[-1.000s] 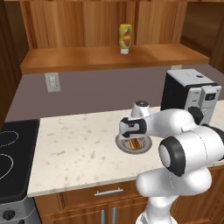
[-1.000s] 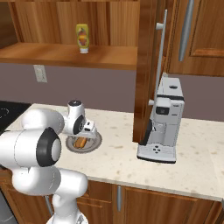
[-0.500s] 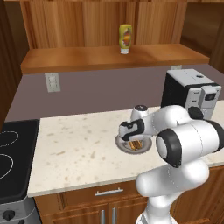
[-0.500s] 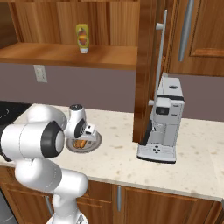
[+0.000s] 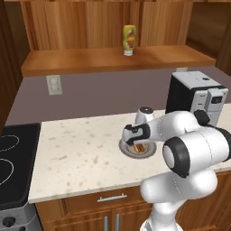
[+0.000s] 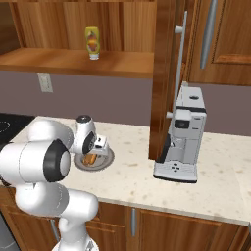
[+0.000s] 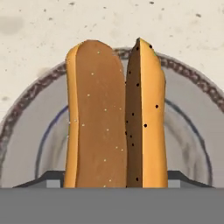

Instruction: Move the hot dog bun to the plate on the dining table and place the condiment next to that plate. Then navigate to the fridge and take the sausage and place it on the plate as well.

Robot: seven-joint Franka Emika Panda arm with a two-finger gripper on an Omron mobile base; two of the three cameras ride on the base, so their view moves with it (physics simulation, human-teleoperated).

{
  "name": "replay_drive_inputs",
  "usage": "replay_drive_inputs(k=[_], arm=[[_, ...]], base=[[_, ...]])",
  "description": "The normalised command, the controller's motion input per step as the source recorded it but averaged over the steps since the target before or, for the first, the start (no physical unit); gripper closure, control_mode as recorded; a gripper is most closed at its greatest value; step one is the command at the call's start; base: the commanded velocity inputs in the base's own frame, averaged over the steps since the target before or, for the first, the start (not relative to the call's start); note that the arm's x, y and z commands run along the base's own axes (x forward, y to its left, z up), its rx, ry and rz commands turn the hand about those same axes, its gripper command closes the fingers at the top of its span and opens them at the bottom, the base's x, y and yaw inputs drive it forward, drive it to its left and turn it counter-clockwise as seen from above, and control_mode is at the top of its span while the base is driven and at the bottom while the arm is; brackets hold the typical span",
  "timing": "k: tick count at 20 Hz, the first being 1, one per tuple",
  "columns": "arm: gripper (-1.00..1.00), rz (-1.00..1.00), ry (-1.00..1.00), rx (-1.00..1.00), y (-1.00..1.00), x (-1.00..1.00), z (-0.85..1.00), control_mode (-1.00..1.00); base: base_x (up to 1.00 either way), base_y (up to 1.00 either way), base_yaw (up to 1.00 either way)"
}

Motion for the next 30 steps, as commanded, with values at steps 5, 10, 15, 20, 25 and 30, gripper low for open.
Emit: replay_drive_inputs(k=[5,10,15,20,25,30], arm=[[1.00,0.00,-0.21,0.00,0.01,-0.25,0.85,-1.00],[1.00,0.01,-0.01,0.00,0.01,-0.61,1.00,-1.00],[1.00,0.00,0.17,0.00,0.02,-0.82,0.84,-1.00],[1.00,0.00,0.26,0.00,0.05,-0.80,0.48,-1.00],[1.00,0.00,0.24,0.00,0.04,-0.45,0.42,-1.00],[1.00,0.00,0.03,0.00,0.00,-0.19,0.08,-1.00]], base=[[0.00,0.00,0.00],[0.00,0.00,0.00],[0.00,0.00,0.00],[0.00,0.00,0.00],[0.00,0.00,0.00],[0.00,0.00,0.00]])
